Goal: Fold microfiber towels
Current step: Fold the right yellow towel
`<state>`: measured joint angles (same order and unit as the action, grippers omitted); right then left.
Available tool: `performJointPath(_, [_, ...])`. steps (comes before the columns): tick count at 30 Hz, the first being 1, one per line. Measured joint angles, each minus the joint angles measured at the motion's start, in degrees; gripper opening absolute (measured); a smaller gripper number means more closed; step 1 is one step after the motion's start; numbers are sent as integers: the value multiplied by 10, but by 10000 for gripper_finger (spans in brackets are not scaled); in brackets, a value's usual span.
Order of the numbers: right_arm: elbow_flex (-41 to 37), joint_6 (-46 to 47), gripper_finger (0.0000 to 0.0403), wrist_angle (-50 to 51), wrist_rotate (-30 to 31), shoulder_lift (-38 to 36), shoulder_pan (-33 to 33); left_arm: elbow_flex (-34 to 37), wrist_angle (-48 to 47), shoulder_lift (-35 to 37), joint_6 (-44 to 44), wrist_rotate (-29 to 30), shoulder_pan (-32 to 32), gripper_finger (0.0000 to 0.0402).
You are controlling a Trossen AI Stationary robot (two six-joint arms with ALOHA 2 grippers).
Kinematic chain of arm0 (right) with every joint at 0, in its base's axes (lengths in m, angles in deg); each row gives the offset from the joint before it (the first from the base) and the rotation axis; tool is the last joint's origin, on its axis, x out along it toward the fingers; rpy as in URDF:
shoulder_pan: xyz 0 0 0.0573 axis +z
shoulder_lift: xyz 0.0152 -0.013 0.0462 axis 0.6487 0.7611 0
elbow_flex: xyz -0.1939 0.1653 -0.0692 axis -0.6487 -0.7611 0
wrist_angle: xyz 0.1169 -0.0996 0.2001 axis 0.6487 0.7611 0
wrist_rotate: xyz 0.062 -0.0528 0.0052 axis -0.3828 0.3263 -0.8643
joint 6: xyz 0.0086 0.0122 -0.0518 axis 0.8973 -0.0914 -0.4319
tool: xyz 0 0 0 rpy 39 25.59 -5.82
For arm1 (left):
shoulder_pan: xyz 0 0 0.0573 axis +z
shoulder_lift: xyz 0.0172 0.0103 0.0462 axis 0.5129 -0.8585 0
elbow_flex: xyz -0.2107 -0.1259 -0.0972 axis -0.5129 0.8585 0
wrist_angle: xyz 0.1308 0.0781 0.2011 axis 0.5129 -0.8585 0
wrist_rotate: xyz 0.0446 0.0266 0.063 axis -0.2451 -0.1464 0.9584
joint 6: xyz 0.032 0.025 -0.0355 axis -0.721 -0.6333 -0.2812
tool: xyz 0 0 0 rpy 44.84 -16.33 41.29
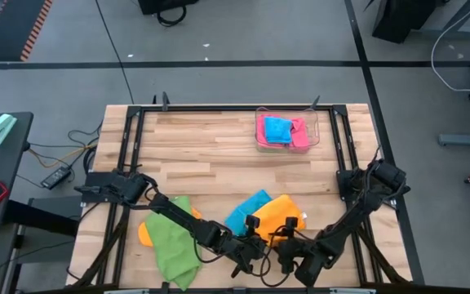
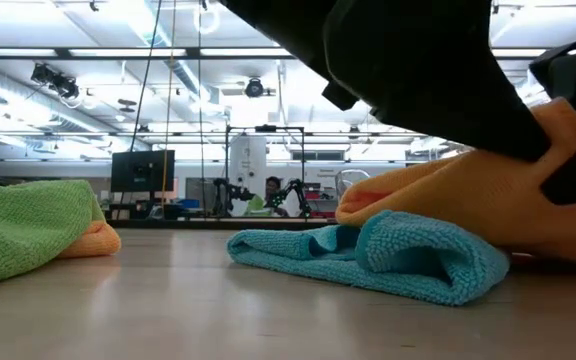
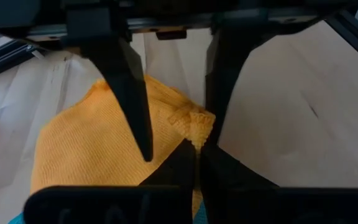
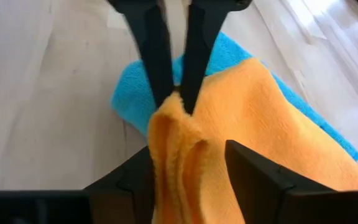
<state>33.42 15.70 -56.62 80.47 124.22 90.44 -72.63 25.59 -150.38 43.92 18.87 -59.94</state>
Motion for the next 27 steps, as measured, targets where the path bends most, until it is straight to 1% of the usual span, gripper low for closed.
performJointPath(6, [0, -1, 104, 0, -3, 0, 0, 0, 1, 0, 12, 0, 4, 13])
performJointPath(8, [0, -1, 76, 1, -5, 0, 0, 0, 1, 0, 3, -1, 4, 17])
performJointPath(9, [0, -1, 62, 1, -7, 0, 0, 0, 0, 0, 0, -1, 4, 25])
performJointPath(11, [0, -1, 41, 2, -10, 0, 0, 0, -7, 6, -4, -2, 2, 54])
performJointPath(13, [0, -1, 29, 5, -14, 0, 1, 0, -14, 17, 3, -1, -1, 94])
performJointPath(17, [-1, 16, 25, 29, -16, -7, 5, -1, -62, 35, 18, 4, -4, 180])
performJointPath(20, [-1, 29, 24, 40, -9, -23, 12, -1, -98, 35, 20, 16, -9, 234])
performJointPath(22, [-1, 30, 24, 39, -4, -30, 15, -1, -95, 31, 19, 24, -9, 260])
performJointPath(24, [-1, 34, 23, 38, -4, -33, 17, 0, -97, 28, 5, 36, -9, 277])
performJointPath(27, [-1, 40, 23, 38, -7, -33, 17, -1, -96, 22, -27, 55, -7, 284])
